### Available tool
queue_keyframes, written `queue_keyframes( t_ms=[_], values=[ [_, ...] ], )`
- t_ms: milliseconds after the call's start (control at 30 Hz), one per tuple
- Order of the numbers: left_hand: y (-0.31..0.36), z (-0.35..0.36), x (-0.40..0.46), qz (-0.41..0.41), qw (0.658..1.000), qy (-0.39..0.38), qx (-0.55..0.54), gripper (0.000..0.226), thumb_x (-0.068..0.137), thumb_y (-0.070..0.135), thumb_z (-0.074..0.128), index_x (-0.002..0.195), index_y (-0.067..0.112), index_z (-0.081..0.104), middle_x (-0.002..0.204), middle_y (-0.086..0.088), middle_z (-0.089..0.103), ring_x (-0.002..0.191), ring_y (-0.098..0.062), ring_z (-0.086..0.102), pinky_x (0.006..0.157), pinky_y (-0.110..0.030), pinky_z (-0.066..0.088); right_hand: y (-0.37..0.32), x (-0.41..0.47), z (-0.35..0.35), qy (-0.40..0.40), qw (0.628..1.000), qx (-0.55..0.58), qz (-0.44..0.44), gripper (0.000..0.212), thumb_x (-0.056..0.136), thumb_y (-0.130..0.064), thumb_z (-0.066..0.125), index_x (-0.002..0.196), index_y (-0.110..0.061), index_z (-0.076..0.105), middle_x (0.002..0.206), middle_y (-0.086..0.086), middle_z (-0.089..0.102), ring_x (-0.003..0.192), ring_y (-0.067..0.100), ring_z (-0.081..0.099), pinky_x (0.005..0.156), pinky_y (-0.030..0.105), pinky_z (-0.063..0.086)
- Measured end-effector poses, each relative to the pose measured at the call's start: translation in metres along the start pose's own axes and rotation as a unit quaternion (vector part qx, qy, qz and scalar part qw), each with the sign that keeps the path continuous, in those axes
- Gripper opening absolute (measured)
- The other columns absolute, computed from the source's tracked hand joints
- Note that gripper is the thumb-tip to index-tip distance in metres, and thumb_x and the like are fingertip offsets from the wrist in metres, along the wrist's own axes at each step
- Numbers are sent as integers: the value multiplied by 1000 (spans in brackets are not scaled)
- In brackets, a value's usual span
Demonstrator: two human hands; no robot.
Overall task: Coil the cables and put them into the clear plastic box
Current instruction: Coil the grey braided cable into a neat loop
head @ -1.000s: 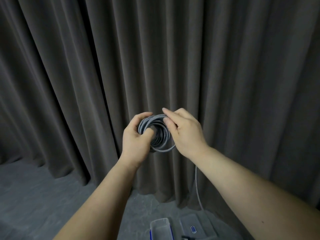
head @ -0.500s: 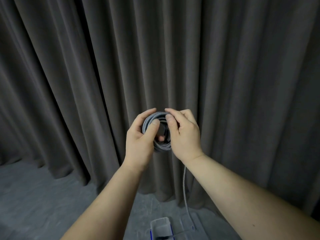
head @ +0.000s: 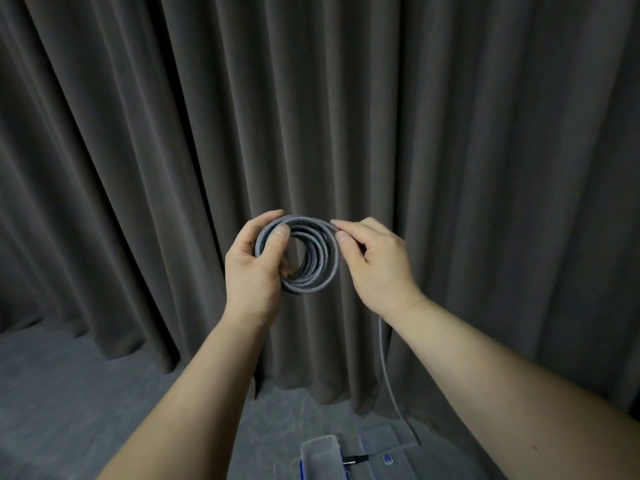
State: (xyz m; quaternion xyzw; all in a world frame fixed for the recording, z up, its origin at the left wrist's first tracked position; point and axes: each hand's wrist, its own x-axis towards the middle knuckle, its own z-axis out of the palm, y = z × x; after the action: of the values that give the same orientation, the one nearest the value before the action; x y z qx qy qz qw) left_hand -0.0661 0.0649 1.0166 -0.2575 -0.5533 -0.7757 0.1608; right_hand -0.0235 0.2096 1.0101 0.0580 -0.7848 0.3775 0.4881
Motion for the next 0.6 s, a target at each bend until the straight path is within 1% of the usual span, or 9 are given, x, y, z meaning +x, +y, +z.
queue_keyframes(
  t_ms=[100, 233, 300, 400, 433, 500, 533, 567, 600],
  values=[
    [2, 3, -2, 7, 1000, -2, 13, 18, 84, 28, 60, 100, 24, 67, 52, 10, 48, 48, -11, 42, 49, -25, 44, -6, 0, 2, 24, 1000, 12, 4, 28, 93, -23, 49, 104, -13, 72, 90, -1, 65, 86, 8, 59, 81, 11, 44],
    [0, 0, -4, 11, 1000, -1, 21, 20, 83, 32, 62, 100, 24, 68, 57, 11, 52, 52, -12, 42, 53, -28, 43, -13, -3, -1, 21, 999, 34, 11, 38, 94, -34, 43, 112, -14, 70, 96, -5, 64, 94, 5, 58, 86, 11, 43],
    [-1, -2, -6, 10, 1000, -1, 21, 22, 80, 38, 65, 99, 28, 69, 59, 12, 53, 54, -13, 43, 56, -31, 42, -15, -4, 0, 28, 999, 39, -4, 45, 93, -40, 42, 113, -12, 70, 90, -5, 61, 88, 6, 58, 82, 12, 44],
    [0, -1, -8, 2, 1000, -11, 12, 19, 82, 32, 64, 100, 28, 67, 62, 11, 57, 56, -11, 48, 58, -30, 45, -14, -5, 5, 57, 998, 1, -26, 41, 92, -35, 45, 109, -8, 71, 82, 1, 61, 76, 11, 59, 74, 21, 47],
    [1, 2, -10, 0, 1000, -24, 8, 22, 81, 31, 65, 102, 28, 67, 68, 9, 61, 61, -10, 53, 61, -29, 48, -14, -5, 8, 76, 997, -12, -26, 40, 92, -34, 46, 108, -8, 72, 82, 3, 63, 76, 15, 61, 73, 23, 48],
    [2, 7, -14, -2, 998, -56, -8, 31, 75, 26, 70, 106, 26, 64, 87, 3, 70, 80, -13, 64, 75, -30, 52, -16, -3, 13, 109, 994, -20, -10, 38, 93, -33, 45, 105, -10, 72, 86, 5, 68, 79, 19, 64, 76, 23, 48],
    [2, 9, -15, -4, 998, -68, -17, 36, 73, 22, 70, 108, 26, 63, 96, 0, 71, 89, -16, 66, 81, -32, 53, -17, -2, 15, 115, 993, -15, 3, 37, 93, -33, 45, 104, -11, 72, 88, 5, 69, 81, 18, 64, 77, 23, 48],
    [3, 10, -17, -8, 997, -72, -26, 38, 73, 17, 69, 110, 25, 62, 99, -2, 70, 92, -17, 66, 83, -33, 52, -18, -2, 16, 112, 994, -7, 15, 35, 93, -32, 46, 103, -11, 72, 90, 4, 71, 83, 17, 64, 79, 25, 48],
    [5, 11, -17, -16, 997, -68, -37, 39, 74, 13, 66, 110, 25, 62, 97, -3, 70, 89, -17, 65, 81, -33, 52, -19, -2, 17, 103, 994, 1, 27, 32, 94, -30, 47, 102, -12, 72, 92, 3, 71, 85, 16, 64, 80, 26, 49]
  ],
)
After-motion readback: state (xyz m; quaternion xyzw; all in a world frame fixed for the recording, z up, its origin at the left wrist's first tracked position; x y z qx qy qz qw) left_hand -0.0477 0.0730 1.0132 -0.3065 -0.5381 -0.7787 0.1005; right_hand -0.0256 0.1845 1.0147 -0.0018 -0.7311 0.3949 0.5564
